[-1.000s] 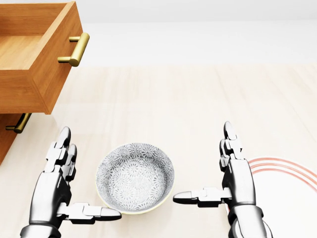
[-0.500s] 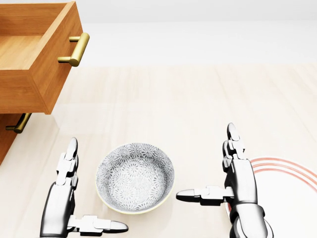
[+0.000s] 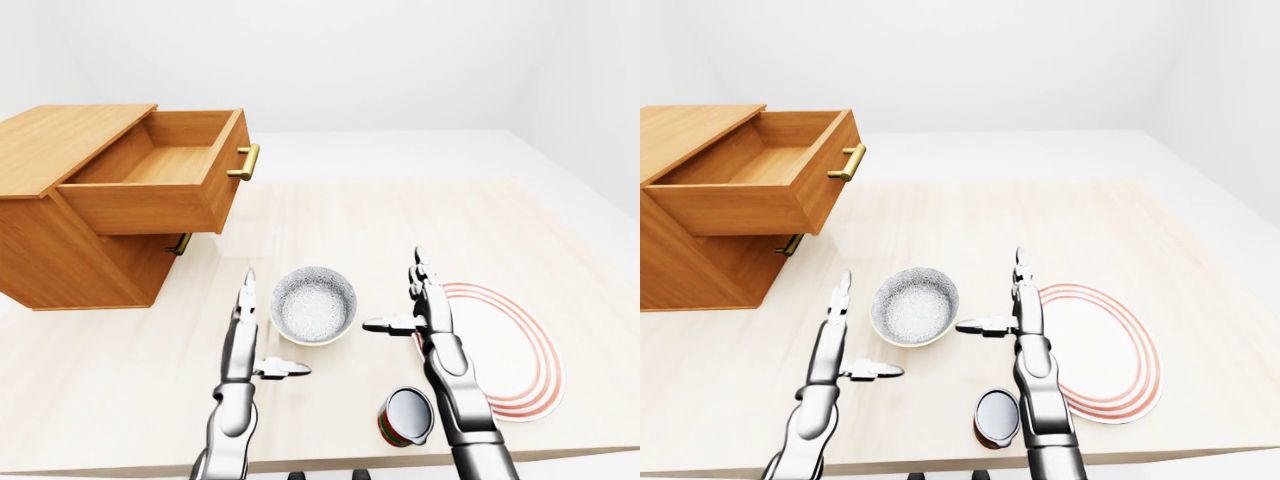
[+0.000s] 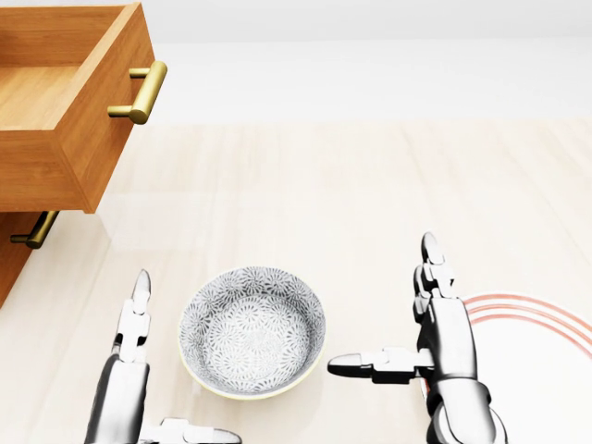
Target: Put the bowl on top of the cabinet.
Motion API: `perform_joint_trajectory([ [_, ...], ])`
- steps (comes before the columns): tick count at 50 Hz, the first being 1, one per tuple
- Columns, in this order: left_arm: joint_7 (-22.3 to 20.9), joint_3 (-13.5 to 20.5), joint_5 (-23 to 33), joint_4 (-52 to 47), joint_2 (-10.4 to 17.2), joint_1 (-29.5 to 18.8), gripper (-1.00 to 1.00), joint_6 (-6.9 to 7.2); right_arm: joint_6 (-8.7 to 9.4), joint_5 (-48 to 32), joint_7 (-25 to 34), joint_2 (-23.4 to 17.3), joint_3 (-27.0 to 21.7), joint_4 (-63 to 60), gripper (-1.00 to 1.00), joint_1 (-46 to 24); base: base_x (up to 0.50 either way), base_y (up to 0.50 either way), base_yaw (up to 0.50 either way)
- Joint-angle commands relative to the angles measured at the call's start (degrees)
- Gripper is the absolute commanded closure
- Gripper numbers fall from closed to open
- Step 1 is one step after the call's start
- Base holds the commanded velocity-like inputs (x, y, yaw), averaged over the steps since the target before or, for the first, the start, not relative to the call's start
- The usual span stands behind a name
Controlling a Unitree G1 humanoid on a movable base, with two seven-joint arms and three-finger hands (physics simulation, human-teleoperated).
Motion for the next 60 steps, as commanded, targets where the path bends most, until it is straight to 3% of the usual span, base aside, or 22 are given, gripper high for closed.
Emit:
perform_joint_trajectory([
  [1, 12.4, -4.0, 14.9, -0.5, 0.8, 2.7, -1.0, 0.0, -0.38, 0.0, 0.3, 0.1, 0.2, 1.4, -1.0, -0.5, 0.0, 0.0, 0.0],
  [19, 21.9, -8.8, 26.5, -2.5, 1.4, 3.7, -1.0, 0.0, -0.77, -0.1, 0.6, -0.1, 0.2, 1.8, -0.99, -0.5, 0.0, 0.0, 0.0],
  [33, 21.9, -11.5, 29.7, -0.7, 1.8, 3.0, -1.0, 0.0, -0.45, -0.4, 0.5, 0.1, 0.4, 1.3, -1.0, -0.3, 0.0, 0.0, 0.0],
  [40, 21.9, -12.5, 33.2, 4.2, 1.2, 0.4, -1.0, 0.0, -0.33, -0.2, 0.7, 0.0, 0.3, 0.7, -1.0, -0.1, 0.0, 0.0, 0.0],
  [60, 21.9, -10.2, 34.8, 13.4, -0.3, -5.9, -1.0, 0.0, -0.39, -0.2, 0.7, 0.1, 0.3, 0.5, -1.0, 0.0, 0.0, 0.0, 0.0],
])
